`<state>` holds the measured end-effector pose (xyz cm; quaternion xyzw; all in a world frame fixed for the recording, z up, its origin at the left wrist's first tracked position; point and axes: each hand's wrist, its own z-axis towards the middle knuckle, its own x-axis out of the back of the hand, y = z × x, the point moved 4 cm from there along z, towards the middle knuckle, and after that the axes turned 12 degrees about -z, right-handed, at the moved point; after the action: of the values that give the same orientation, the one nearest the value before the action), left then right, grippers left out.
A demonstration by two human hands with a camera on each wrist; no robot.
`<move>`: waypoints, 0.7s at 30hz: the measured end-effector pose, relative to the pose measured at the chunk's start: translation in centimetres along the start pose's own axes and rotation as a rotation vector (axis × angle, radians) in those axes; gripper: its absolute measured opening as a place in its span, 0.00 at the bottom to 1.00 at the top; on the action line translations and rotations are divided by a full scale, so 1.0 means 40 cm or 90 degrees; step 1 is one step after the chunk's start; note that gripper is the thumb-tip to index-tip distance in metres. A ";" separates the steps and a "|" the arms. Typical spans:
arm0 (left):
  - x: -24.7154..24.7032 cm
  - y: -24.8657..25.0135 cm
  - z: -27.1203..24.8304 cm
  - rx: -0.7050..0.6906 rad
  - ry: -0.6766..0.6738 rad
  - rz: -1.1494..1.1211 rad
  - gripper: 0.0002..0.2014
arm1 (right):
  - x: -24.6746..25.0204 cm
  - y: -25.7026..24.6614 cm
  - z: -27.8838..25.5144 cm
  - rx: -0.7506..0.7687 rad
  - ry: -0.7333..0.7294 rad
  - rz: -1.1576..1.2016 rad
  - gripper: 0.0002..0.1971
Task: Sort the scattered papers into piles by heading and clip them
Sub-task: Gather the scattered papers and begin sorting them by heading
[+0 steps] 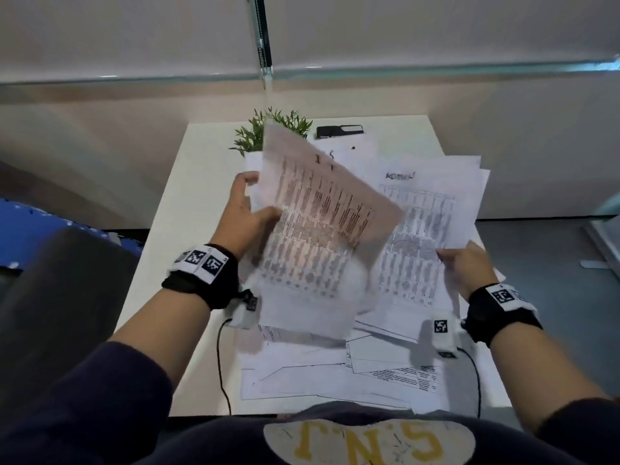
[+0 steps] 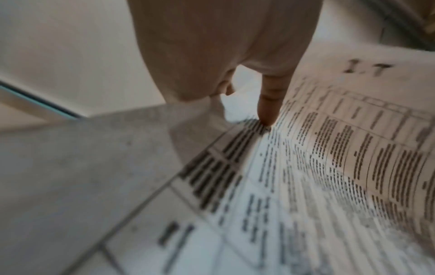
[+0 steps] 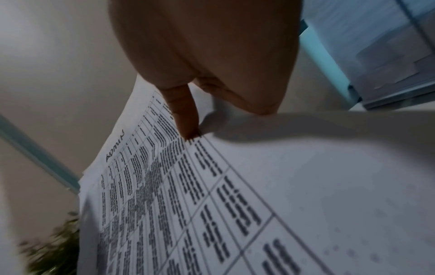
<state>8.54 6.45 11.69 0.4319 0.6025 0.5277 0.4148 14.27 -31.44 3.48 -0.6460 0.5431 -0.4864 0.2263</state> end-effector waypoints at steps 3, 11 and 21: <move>-0.044 -0.073 0.004 0.073 0.025 -0.020 0.43 | -0.063 -0.026 -0.046 0.028 -0.078 0.053 0.10; -0.090 -0.212 -0.034 0.194 0.099 -0.039 0.14 | -0.127 0.014 -0.076 0.002 -0.153 -0.141 0.19; -0.125 -0.171 -0.051 0.141 0.106 -0.016 0.13 | -0.181 -0.028 -0.125 0.133 -0.249 -0.134 0.21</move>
<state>7.42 0.63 5.31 0.4226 0.6947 0.4865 0.3196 10.88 -23.24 3.74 -0.7540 0.3654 -0.4263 0.3409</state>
